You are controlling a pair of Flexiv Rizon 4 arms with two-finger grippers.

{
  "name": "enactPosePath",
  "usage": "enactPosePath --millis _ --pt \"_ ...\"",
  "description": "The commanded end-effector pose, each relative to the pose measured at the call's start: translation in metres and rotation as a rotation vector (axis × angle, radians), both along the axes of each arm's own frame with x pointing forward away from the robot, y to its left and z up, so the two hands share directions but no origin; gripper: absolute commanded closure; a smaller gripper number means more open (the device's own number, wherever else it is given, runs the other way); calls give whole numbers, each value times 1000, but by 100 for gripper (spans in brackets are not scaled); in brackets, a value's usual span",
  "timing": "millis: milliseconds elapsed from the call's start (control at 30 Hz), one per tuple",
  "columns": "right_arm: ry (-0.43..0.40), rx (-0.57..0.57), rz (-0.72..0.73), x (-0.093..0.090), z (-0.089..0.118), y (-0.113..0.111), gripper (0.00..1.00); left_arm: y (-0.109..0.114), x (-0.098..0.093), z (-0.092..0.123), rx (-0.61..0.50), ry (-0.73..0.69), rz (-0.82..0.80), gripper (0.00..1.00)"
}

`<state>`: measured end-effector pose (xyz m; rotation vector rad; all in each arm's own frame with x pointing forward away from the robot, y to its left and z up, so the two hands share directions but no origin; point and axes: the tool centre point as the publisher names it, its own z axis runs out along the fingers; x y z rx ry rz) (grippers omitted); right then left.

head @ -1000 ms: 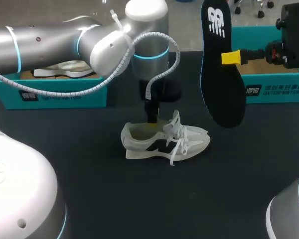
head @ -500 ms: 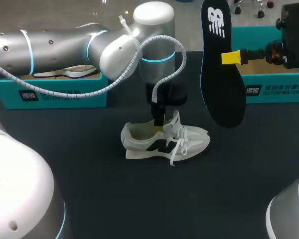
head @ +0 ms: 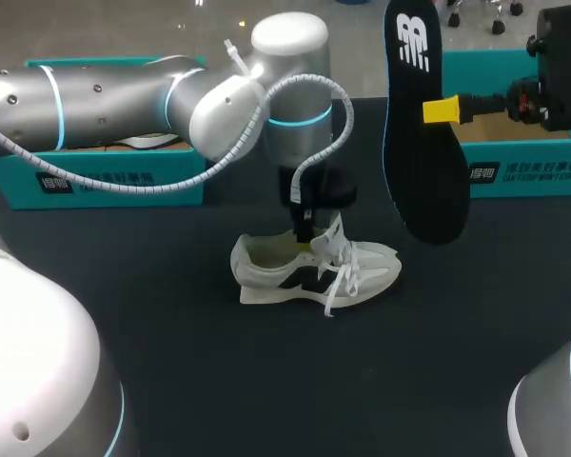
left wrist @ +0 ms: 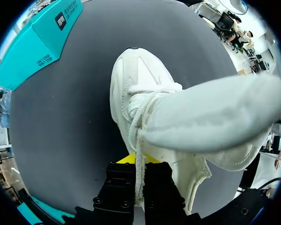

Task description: Take the shoe out of the shoebox, open the shoe tongue, remove and reinsert the insole, then place the shoe into the shoebox

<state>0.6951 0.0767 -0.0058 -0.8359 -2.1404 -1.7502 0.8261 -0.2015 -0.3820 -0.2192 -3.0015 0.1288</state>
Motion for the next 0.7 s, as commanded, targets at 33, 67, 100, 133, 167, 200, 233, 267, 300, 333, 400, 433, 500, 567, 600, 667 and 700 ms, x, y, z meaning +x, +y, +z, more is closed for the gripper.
enactPosePath --millis 33,67,100,133,167,200,233,267,300,333,400,433,500,567,600,667,700 --pt "2 -3 0 1 0 2 100 0 -3 1 5 -8 -1 100" --pt "2 -3 0 1 0 2 100 0 -3 1 5 -8 -1 100" --pt "2 -3 0 1 0 2 100 0 -3 1 5 -8 -1 100" --pt "2 -3 0 1 0 2 100 0 -3 1 5 -8 -1 100" --pt "2 -3 0 1 0 2 100 0 -3 1 5 -8 -1 100" --pt "2 -3 0 1 0 2 100 0 -3 1 5 -8 -1 100" --pt "2 -3 0 1 0 2 100 0 -3 1 5 -8 -1 100" --pt "2 -3 0 1 0 2 100 0 -3 1 5 -8 -1 100" --pt "2 -3 0 1 0 2 100 0 -3 1 5 -8 -1 100" --pt "2 -3 0 1 0 2 100 0 -3 1 5 -8 -1 100" --pt "2 -3 0 1 0 2 100 0 -3 1 5 -8 -1 100" --pt "2 -3 0 1 0 2 100 3 -3 5 17 4 -52 100" --pt "2 -3 0 1 0 2 100 7 0 15 -6 29 -142 100" --pt "2 -3 0 1 0 2 100 7 2 23 31 72 -257 100" --pt "2 -3 0 1 0 2 100 9 2 26 11 96 -347 100" --pt "2 -3 0 1 0 2 100 9 4 30 -23 173 -512 100" --pt "2 -3 0 1 0 2 100 9 5 30 7 237 -639 100"
